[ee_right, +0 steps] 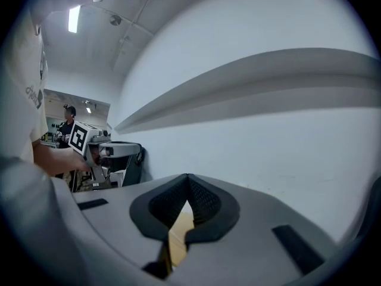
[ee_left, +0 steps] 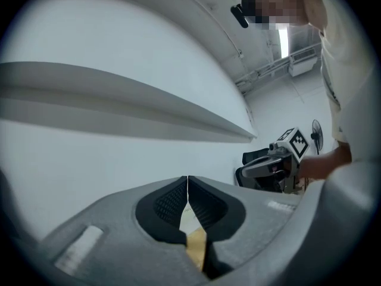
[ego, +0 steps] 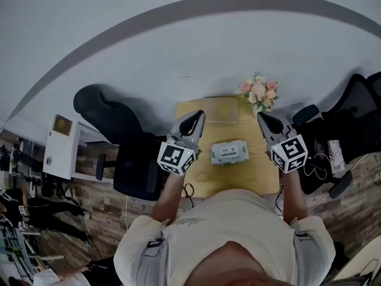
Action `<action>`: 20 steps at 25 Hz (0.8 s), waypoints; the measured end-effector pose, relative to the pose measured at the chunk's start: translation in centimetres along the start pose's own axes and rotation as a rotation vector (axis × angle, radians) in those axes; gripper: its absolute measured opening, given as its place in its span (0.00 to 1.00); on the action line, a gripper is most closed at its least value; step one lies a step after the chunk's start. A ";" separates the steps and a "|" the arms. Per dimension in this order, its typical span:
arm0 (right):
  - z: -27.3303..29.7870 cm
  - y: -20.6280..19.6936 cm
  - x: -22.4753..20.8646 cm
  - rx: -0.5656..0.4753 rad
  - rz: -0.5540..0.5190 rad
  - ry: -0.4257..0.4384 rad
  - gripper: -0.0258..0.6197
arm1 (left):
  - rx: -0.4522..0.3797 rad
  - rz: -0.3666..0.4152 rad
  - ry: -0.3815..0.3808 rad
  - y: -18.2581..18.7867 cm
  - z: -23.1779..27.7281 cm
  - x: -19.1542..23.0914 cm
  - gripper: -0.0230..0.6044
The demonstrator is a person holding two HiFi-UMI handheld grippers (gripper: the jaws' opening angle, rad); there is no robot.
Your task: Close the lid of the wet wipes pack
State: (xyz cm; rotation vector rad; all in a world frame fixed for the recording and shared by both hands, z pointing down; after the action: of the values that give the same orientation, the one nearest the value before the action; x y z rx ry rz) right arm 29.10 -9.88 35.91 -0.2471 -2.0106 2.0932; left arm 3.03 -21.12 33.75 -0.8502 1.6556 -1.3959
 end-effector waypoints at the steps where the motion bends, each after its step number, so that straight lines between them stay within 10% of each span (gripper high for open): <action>1: 0.0 0.4 -0.1 -0.010 -0.005 0.003 0.04 | -0.005 0.004 -0.001 0.3 0.2 0.0 0.07; 20: 0.5 1.7 0.9 -0.053 -0.032 0.007 0.04 | -0.003 -0.077 0.069 -0.5 -0.9 0.6 0.07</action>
State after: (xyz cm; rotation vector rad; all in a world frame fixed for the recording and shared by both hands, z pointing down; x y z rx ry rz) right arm 28.00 -10.15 34.31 -0.2290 -2.0543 2.0196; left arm 1.89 -21.34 34.24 -0.8851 1.6926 -1.4910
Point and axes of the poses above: the fingertips, and each gripper's own axes: z forward along the fingers, x to its left, y out of its top, the point moved 9 cm from there along -z, backward along the fingers, and after that the axes turned 3 degrees about -x, right-handed, at the moved point
